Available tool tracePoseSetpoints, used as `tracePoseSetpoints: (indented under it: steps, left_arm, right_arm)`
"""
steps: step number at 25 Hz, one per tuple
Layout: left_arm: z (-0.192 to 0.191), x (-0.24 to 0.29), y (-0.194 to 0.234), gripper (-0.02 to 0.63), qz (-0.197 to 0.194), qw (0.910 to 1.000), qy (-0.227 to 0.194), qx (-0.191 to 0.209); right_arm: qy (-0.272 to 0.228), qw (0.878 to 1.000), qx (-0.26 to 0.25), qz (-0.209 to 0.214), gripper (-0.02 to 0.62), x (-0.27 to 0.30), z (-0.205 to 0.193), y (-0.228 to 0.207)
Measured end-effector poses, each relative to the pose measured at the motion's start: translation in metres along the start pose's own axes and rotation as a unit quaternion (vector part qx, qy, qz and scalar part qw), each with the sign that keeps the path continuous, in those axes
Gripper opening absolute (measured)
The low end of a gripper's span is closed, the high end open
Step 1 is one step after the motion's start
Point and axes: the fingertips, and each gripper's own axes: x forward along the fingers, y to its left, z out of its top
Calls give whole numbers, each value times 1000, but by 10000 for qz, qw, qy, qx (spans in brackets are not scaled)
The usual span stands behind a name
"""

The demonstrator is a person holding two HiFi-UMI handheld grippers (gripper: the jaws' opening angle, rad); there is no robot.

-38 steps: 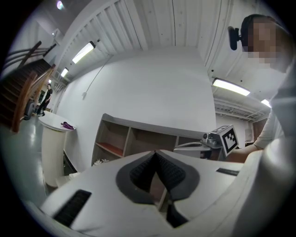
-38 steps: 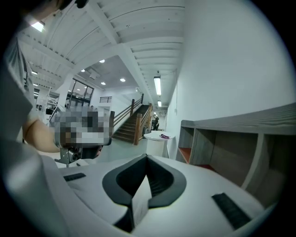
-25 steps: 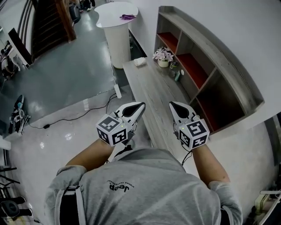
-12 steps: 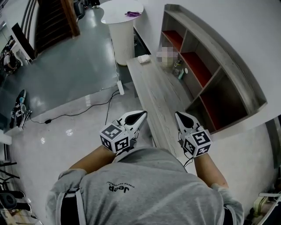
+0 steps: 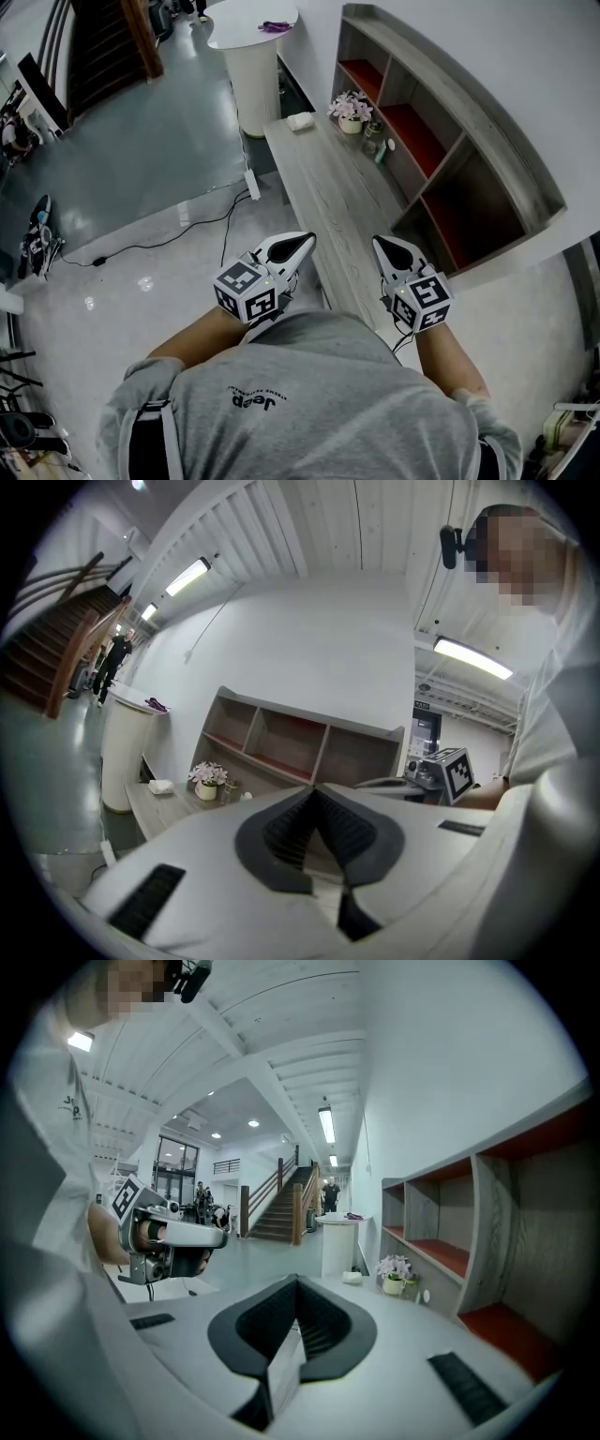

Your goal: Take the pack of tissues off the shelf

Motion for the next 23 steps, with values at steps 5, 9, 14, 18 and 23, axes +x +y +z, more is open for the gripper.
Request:
tracePoseSetpoints:
  steps: [5, 9, 14, 18, 23]
  left_arm:
    - [-1, 4, -1, 12, 14, 10000, -24, 17]
    - [1, 6, -5, 12, 9, 10000, -38, 32]
    - [0, 6, -6, 12, 13, 10000, -14, 25]
    - [0, 6, -7, 12, 22, 10000, -29, 3]
    - [0, 2, -8, 12, 25, 10000, -31, -13]
  right_arm:
    - [-8, 10000, 30, -30, 8, -4, -3, -6]
    - [-24, 10000, 41, -32, 8, -7, -1, -9]
    - [-27, 10000, 60, -41, 8, -9, -2, -10]
    - [-25, 10000, 77, -33, 8, -10, -3, -10]
    - [-12, 10000, 82, -55, 8, -12, -3, -5]
